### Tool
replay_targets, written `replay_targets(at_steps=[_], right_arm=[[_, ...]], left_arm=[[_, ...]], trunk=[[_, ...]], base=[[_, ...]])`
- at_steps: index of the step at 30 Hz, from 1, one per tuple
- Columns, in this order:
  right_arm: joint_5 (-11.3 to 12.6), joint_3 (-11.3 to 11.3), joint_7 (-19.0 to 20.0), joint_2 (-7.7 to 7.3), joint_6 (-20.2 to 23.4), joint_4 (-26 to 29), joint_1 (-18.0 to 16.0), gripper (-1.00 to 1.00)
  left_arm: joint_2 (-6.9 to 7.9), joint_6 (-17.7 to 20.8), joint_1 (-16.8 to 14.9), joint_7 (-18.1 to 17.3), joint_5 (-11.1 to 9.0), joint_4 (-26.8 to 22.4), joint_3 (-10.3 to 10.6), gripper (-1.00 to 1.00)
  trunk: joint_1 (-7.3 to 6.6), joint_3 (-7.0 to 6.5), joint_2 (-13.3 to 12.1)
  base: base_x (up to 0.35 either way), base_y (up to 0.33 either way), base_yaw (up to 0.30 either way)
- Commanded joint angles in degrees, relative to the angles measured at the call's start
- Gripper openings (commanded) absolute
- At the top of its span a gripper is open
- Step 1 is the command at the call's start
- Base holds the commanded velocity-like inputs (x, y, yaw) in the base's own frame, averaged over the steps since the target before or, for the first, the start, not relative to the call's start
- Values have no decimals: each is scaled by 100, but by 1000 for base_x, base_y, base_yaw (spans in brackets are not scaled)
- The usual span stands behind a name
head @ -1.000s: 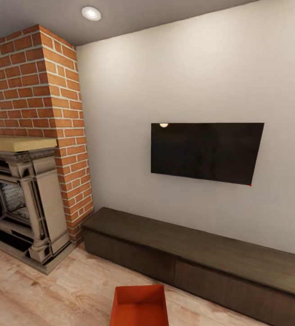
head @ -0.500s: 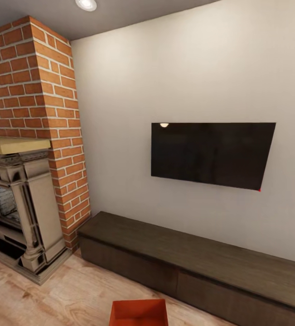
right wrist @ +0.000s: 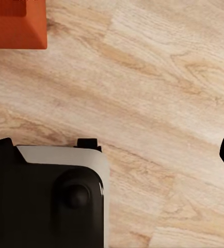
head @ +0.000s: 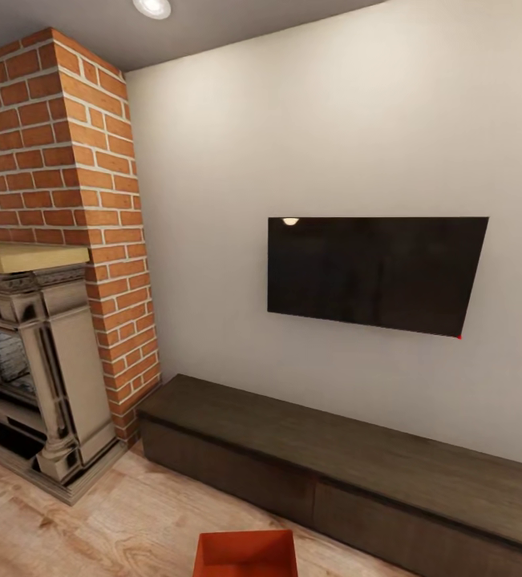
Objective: Move the two storage containers from the living room to the garage. In the garage, place one container on the floor and stack the other container on top of it (either order is fine).
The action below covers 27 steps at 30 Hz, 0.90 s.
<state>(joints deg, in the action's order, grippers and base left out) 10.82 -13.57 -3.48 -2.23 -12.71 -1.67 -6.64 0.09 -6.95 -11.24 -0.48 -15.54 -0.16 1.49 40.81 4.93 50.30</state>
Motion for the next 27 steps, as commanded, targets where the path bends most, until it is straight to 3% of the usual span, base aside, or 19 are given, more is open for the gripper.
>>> replay_targets(at_steps=[1, 10, 27], right_arm=[[52, -49, -3, 2, -36, -18, -9, 100], [60, -49, -3, 11, -47, -18, -9, 100], [60, -49, -4, 12, -48, -18, -11, 100]], left_arm=[[0, -17, -6, -5, -37, 6, 18, 100], [-10, -17, -5, -5, -37, 7, 18, 100], [-17, -18, -3, -5, -37, 7, 18, 100]], trunk=[[1, 9, 7], [1, 9, 7], [1, 9, 7]], base=[[0, 24, 0], [0, 189, 0], [15, 12, 0]])
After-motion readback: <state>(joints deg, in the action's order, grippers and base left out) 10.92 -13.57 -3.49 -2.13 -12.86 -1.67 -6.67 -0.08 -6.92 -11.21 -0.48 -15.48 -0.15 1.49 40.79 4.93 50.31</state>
